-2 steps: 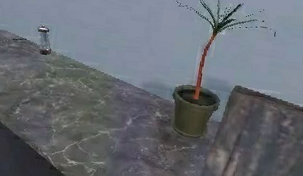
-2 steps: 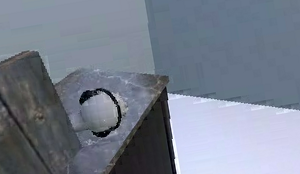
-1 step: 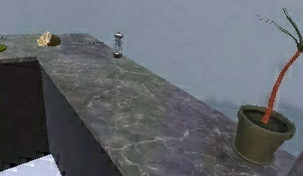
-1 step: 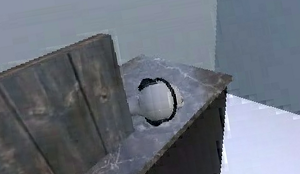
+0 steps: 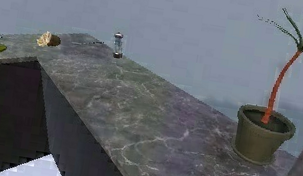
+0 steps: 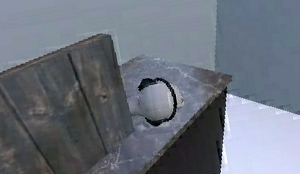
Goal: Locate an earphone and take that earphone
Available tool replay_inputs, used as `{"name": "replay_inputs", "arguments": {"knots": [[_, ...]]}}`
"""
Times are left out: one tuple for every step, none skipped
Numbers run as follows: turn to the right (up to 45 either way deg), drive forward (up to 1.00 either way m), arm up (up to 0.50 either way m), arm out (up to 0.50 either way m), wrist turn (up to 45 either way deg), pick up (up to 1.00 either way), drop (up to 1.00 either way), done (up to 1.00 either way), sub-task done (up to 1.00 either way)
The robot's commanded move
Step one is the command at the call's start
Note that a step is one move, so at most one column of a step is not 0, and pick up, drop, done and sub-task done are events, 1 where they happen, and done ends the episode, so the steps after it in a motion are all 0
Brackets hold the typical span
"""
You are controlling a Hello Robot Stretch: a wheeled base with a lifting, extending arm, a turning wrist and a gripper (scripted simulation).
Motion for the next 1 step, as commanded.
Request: {"name": "replay_inputs", "arguments": {"knots": [[0.0,0.00,0.38,0.00,0.0,0.00,0.00,0.00,0.00]]}}
